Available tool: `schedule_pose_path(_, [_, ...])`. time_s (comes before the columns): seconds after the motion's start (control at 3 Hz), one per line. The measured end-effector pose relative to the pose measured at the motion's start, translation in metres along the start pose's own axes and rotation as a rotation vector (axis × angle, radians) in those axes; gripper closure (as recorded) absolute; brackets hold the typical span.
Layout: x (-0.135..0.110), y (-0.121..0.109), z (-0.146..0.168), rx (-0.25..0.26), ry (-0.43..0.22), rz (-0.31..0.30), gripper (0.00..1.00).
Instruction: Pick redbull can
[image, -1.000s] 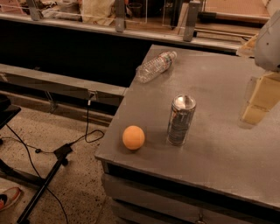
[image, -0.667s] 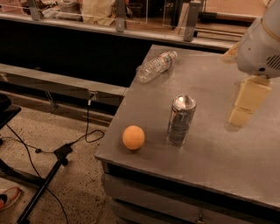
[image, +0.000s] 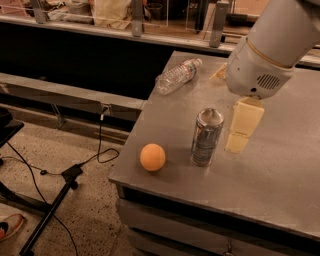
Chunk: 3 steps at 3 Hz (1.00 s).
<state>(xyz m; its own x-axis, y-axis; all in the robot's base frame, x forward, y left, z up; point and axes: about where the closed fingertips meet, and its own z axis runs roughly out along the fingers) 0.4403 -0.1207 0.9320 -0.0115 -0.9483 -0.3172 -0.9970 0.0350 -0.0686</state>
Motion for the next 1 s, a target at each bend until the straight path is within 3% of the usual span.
schedule_pose_path(0.33, [-0.0064,0.0008,0.0019,-0.005,-0.016,-0.009,0.01])
schedule_pose_path(1.0, [-0.0094,-0.002,0.003,0.007,-0.021,-0.013,0.44])
